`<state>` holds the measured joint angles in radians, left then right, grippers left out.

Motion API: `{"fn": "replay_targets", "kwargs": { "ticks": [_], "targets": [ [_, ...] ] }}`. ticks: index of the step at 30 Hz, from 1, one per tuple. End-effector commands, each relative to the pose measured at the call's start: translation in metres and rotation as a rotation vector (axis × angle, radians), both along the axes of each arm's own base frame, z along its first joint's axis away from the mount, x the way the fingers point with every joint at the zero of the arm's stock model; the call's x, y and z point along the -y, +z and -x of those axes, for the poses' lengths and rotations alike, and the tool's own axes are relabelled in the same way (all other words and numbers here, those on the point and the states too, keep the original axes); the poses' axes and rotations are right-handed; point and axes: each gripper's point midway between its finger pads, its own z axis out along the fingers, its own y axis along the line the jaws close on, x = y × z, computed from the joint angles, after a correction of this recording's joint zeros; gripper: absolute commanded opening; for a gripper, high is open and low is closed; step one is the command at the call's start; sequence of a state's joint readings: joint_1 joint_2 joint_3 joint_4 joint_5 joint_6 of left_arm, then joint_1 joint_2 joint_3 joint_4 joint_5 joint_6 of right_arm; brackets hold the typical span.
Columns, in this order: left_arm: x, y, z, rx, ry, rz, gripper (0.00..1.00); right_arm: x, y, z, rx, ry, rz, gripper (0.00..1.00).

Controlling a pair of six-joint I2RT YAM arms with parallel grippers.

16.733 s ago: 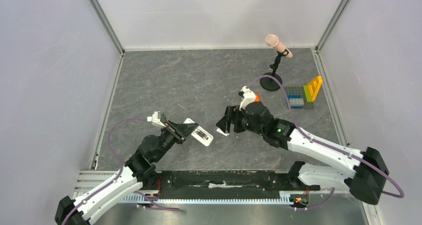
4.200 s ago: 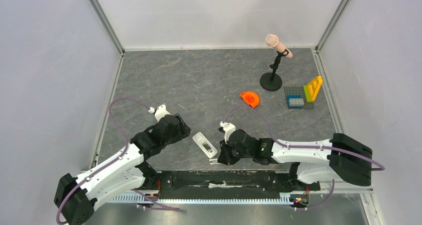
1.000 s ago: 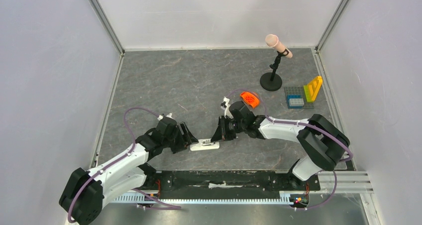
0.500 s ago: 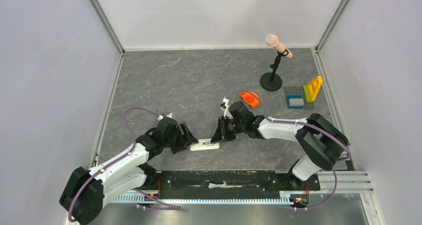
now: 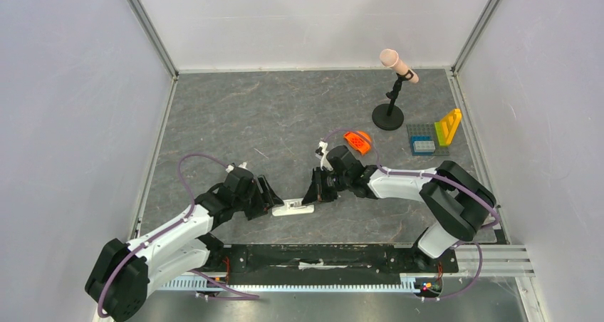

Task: Load the batteries into the remote control
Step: Load the battery cover into the remote control.

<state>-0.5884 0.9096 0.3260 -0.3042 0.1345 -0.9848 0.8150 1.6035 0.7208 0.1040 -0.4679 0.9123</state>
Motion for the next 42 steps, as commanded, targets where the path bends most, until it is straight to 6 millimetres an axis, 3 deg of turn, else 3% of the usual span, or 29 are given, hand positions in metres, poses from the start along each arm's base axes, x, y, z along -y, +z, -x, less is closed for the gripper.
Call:
{"fn": "replay_targets", "kwargs": {
  "ticks": [1,10,23,38,42],
  "targets": [
    [0.000,-0.002,0.002,0.014,-0.047,-0.010,0.72,-0.002,-0.001,-0.012,0.042,-0.013,0.027,0.00],
    [0.002,-0.004,0.003,0.005,-0.062,-0.010,0.70,-0.001,-0.004,-0.015,0.043,0.001,0.063,0.00],
    [0.003,-0.014,0.003,-0.011,-0.045,0.000,0.64,0.007,-0.004,0.006,-0.063,0.020,0.085,0.00],
    [0.004,-0.021,0.007,-0.025,-0.059,-0.003,0.57,0.009,-0.020,0.006,-0.118,-0.001,0.132,0.00],
    [0.004,-0.021,0.007,-0.028,-0.061,-0.004,0.56,0.011,-0.023,0.005,-0.111,-0.009,0.149,0.04]
  ]
}}
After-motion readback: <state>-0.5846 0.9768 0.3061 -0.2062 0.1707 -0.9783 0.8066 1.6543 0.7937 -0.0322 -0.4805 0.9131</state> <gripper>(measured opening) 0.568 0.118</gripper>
